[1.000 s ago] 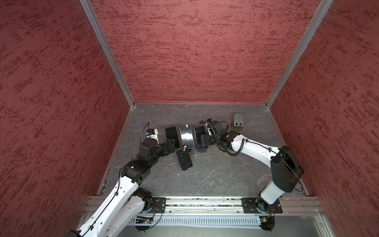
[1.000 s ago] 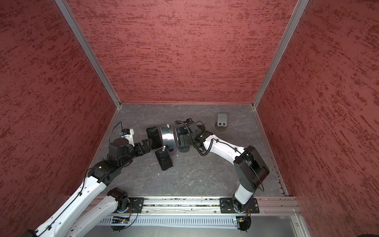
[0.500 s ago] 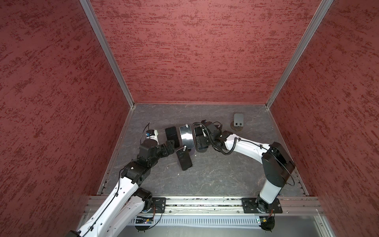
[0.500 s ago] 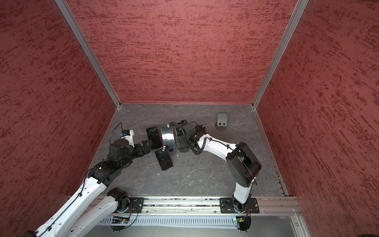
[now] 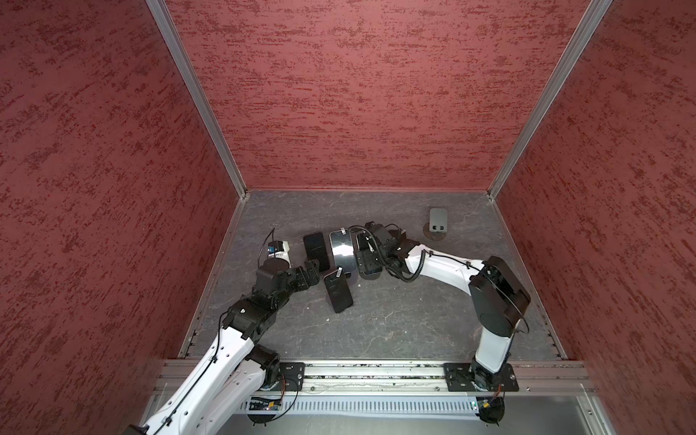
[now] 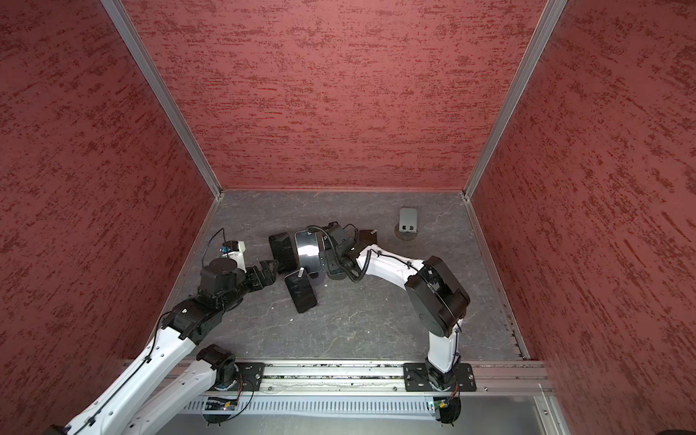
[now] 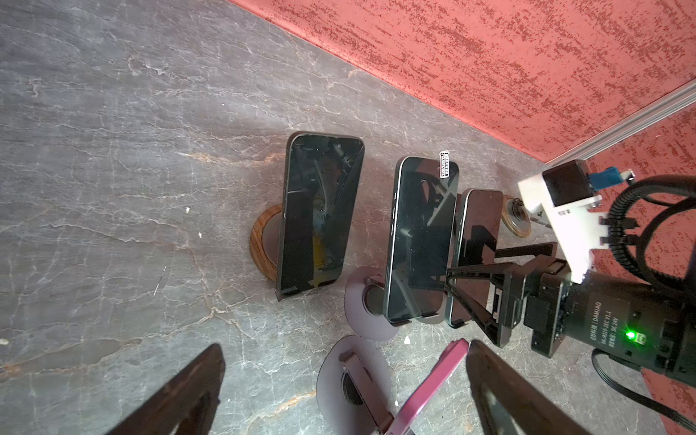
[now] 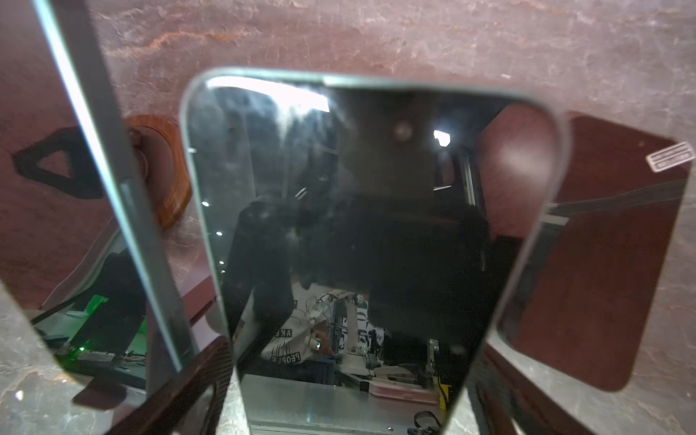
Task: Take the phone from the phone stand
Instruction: 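Close the right gripper on the dark phone standing nearest the right arm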
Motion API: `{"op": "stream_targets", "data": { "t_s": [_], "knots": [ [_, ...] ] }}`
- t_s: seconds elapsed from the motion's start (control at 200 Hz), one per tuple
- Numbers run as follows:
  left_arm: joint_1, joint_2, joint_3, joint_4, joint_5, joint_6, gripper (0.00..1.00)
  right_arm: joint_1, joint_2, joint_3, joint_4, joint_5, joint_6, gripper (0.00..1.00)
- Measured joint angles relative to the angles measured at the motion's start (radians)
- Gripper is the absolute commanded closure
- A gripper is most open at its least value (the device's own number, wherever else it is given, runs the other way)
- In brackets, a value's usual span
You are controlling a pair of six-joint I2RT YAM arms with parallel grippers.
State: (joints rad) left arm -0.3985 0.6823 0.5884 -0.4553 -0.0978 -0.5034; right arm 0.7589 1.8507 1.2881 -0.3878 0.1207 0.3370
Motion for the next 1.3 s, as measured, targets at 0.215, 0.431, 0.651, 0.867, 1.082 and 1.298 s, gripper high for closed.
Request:
{"op": "stream_targets", "data": {
  "t_s": [0.215, 0.431, 0.651, 0.867, 1.082, 1.298],
  "knots": [
    [0.001, 0.006, 0.0, 0.002, 0.005, 0.01, 0.0, 0.005, 0.013, 0.017, -0.013, 0.005, -0.001, 0.12],
    [0.001, 0.0, -0.011, 0.038, 0.04, 0.023, 0.01, 0.006, 0.015, 0.039, -0.021, 0.021, -0.006, 0.29],
    [0.001, -0.009, -0.018, 0.059, 0.056, 0.027, 0.01, 0.008, 0.015, 0.04, -0.023, 0.025, -0.006, 0.33],
    [0.001, -0.009, -0.018, 0.06, 0.068, 0.029, 0.0, 0.009, 0.014, 0.04, -0.023, 0.026, -0.008, 0.34],
    [0.001, -0.015, -0.018, 0.06, 0.071, 0.029, 0.01, 0.009, -0.012, 0.04, -0.029, 0.029, -0.01, 0.35],
    [0.001, -0.03, -0.018, 0.06, 0.071, 0.029, 0.01, 0.009, -0.068, 0.039, -0.028, 0.043, -0.016, 0.35]
  ]
}}
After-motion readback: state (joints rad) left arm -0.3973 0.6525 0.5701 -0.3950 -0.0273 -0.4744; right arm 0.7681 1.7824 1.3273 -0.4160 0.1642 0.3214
